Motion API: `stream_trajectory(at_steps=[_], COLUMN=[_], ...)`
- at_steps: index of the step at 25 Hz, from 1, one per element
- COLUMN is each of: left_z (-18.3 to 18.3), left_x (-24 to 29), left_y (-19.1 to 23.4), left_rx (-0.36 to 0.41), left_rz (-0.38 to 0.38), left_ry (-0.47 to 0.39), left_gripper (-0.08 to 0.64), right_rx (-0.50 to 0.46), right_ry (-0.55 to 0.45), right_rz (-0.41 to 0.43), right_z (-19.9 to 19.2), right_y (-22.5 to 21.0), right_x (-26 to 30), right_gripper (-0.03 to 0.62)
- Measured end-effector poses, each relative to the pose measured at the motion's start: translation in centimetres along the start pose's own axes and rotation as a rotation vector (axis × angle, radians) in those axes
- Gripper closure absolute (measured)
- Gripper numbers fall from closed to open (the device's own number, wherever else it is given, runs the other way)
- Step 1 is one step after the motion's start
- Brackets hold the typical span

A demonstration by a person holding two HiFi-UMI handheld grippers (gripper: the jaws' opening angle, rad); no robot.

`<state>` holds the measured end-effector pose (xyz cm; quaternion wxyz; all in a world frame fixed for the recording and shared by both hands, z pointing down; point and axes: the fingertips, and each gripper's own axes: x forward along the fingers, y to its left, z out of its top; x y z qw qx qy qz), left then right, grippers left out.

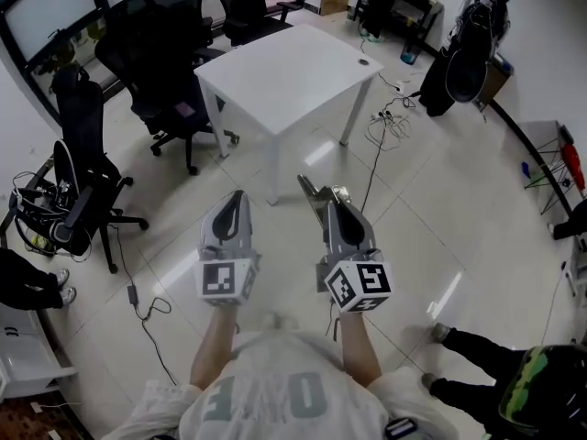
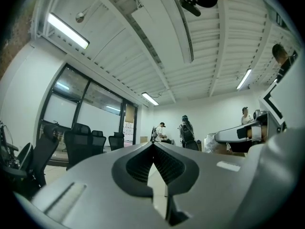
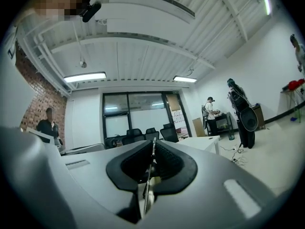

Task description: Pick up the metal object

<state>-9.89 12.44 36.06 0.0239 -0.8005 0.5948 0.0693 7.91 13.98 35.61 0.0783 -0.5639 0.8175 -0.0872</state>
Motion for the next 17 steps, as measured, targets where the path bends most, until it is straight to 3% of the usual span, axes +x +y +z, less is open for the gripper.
stream_trajectory(at_steps=[17], left_z=[-0.6], left_x=[-1.3], left_y=[1.1], left_rx=[-0.010], left_rz=[0.004], left_ry=[-0.001], left_gripper=[0.559], right_rx=[-0.005], right_ry=[-0.009], right_rz=[-0.004], right_z=[-0.1], right_y=[1.5], right_x=[-0.8], right_gripper=[0.554])
